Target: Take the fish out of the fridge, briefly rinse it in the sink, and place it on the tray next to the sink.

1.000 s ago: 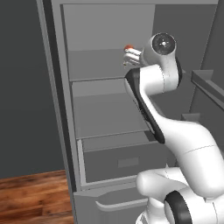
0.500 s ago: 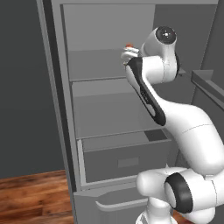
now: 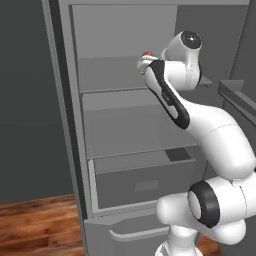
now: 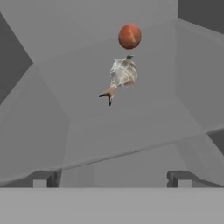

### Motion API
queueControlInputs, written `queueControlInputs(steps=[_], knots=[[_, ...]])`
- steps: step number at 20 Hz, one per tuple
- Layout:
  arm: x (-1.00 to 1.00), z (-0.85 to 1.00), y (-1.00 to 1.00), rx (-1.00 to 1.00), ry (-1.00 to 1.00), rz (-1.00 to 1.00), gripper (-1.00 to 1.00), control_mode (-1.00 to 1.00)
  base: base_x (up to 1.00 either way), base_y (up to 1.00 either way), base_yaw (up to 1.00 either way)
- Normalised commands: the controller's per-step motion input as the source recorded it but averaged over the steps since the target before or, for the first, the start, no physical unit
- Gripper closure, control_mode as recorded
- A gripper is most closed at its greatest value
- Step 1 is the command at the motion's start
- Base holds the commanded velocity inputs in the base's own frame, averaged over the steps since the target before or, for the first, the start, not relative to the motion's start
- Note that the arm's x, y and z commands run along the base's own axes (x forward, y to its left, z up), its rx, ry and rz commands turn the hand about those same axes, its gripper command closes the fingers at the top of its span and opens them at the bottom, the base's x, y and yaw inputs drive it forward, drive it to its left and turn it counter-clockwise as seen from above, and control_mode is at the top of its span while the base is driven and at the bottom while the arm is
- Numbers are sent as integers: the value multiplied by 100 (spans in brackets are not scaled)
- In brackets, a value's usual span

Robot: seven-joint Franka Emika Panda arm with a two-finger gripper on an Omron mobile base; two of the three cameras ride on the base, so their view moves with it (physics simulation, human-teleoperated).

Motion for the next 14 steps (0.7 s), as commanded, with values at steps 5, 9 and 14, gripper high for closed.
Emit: queueControlInputs(steps=[5,9,14], knots=[[62,-9,0,-4,0,0,-100,-100,0,0,0],[84,0,2,-7,0,-1,-100,-100,0,0,0],[88,0,7,-4,4,-3,-100,-100,0,0,0]])
